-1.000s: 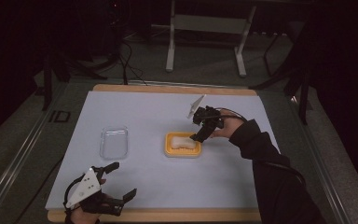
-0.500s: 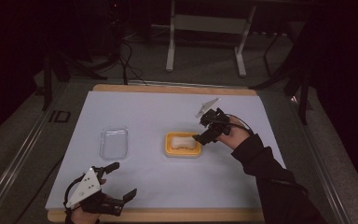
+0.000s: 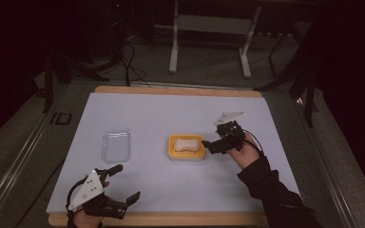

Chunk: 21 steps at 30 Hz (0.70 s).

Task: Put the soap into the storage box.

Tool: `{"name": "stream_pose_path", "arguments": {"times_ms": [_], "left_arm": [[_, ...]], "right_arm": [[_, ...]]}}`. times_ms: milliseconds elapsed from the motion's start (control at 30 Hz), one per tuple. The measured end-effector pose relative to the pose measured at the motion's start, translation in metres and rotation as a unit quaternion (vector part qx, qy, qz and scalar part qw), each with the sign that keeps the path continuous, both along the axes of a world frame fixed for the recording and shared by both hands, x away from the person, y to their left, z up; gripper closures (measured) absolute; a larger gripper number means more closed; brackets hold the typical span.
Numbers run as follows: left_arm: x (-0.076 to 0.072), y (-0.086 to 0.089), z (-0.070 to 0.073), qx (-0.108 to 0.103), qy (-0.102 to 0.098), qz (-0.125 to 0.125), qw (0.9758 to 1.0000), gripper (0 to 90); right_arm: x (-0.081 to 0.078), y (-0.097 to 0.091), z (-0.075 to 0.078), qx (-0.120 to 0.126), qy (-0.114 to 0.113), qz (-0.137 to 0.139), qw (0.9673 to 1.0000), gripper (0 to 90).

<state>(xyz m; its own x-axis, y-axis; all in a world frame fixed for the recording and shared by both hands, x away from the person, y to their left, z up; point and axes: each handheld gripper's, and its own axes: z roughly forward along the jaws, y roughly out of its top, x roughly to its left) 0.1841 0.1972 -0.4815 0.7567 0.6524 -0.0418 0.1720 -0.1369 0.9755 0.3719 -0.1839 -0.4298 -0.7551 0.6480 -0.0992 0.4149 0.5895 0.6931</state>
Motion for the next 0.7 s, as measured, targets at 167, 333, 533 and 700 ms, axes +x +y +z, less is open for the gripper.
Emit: {"name": "stream_pose_path", "arguments": {"times_ms": [167,333,533,700], "left_arm": [[0.002,-0.001,0.0,-0.001,0.001,-0.003,1.0,1.2],[0.003,-0.003,0.0,0.0,0.002,-0.005,1.0,1.2],[0.005,-0.004,0.0,0.001,0.001,-0.008,1.0,1.2],[0.005,-0.004,0.0,0.001,0.002,-0.008,1.0,1.2]], "right_arm": [[-0.01,-0.012,-0.01,0.016,-0.004,-0.003,0.9999,13.5],[-0.023,-0.026,-0.014,0.057,-0.024,-0.006,0.9981,13.5],[-0.039,-0.038,-0.022,0.065,-0.047,-0.04,0.996,13.5],[-0.047,-0.047,-0.028,0.058,-0.046,-0.055,0.9957,13.5]]}}
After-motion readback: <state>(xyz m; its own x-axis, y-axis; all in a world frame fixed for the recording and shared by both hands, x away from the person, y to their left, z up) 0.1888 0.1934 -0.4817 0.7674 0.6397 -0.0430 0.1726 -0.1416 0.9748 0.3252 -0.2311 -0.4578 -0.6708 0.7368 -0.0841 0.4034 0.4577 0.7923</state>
